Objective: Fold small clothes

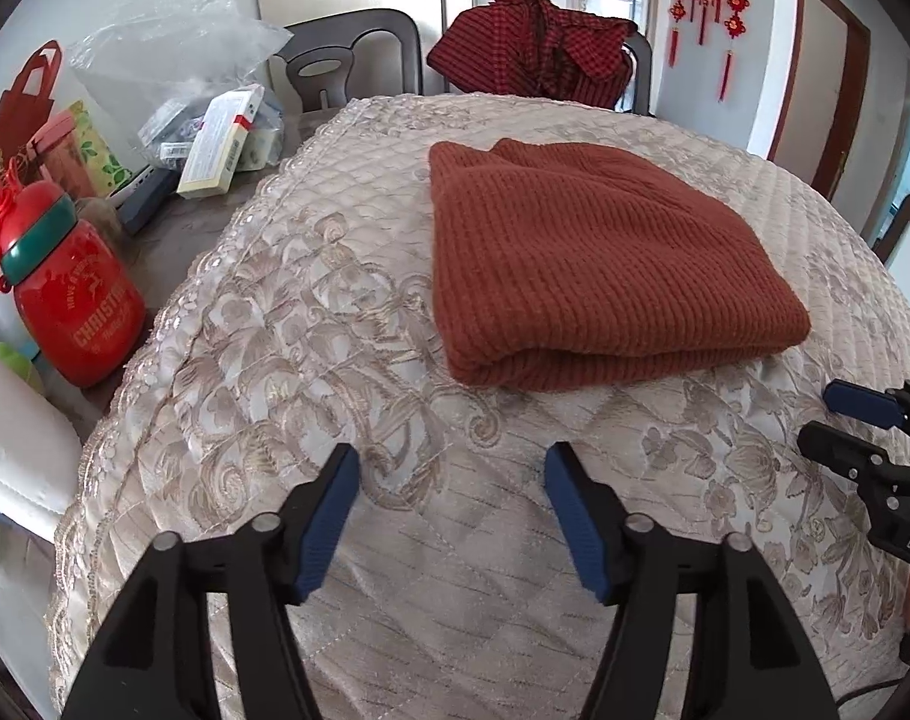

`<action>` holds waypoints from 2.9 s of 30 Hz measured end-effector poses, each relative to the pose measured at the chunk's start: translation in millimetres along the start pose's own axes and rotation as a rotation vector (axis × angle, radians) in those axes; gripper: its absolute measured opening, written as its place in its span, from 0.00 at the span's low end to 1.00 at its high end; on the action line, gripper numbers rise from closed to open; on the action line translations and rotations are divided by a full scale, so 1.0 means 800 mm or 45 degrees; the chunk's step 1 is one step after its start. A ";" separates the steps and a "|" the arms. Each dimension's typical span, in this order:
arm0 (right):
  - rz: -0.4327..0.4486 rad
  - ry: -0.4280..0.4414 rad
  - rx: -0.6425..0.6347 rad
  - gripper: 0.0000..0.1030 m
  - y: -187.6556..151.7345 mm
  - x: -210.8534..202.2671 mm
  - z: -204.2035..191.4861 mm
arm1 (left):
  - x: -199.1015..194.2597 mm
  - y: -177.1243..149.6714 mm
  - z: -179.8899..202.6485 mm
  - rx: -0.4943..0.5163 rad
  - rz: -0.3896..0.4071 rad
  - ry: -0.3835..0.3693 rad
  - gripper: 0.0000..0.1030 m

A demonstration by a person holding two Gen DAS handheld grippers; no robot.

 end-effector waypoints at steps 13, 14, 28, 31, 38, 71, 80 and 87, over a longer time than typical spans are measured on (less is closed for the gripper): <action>0.001 -0.007 -0.006 0.47 -0.001 0.000 0.000 | 0.001 0.001 -0.001 0.001 0.000 0.002 0.68; 0.001 -0.008 -0.007 0.47 -0.001 0.000 0.000 | 0.001 0.001 -0.001 0.001 0.000 0.002 0.68; 0.001 -0.008 -0.007 0.47 -0.001 0.000 0.000 | 0.001 0.001 -0.001 0.004 0.000 0.006 0.69; 0.001 -0.007 -0.006 0.47 -0.001 0.000 0.000 | 0.001 0.001 -0.001 0.005 0.000 0.008 0.69; 0.001 -0.007 -0.006 0.47 -0.001 0.000 0.000 | 0.001 0.001 -0.001 0.004 0.000 0.007 0.69; 0.001 -0.006 -0.005 0.48 -0.001 0.001 0.000 | 0.001 0.001 -0.002 0.002 0.000 0.006 0.71; 0.001 -0.006 -0.005 0.48 -0.001 0.001 0.001 | 0.001 0.001 -0.002 0.003 0.000 0.008 0.71; 0.001 -0.006 -0.005 0.48 -0.001 0.001 0.000 | 0.001 0.001 -0.003 0.003 -0.001 0.007 0.71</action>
Point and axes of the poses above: each gripper's, at about its wrist camera, not at the fingertips, and x roughly the way its jaws point, z to its right, y to its top, the point moved 3 cm from there along x, roughly the way its jaws point, and after that the axes turned 13 degrees about -y, right-handed, at the moved point
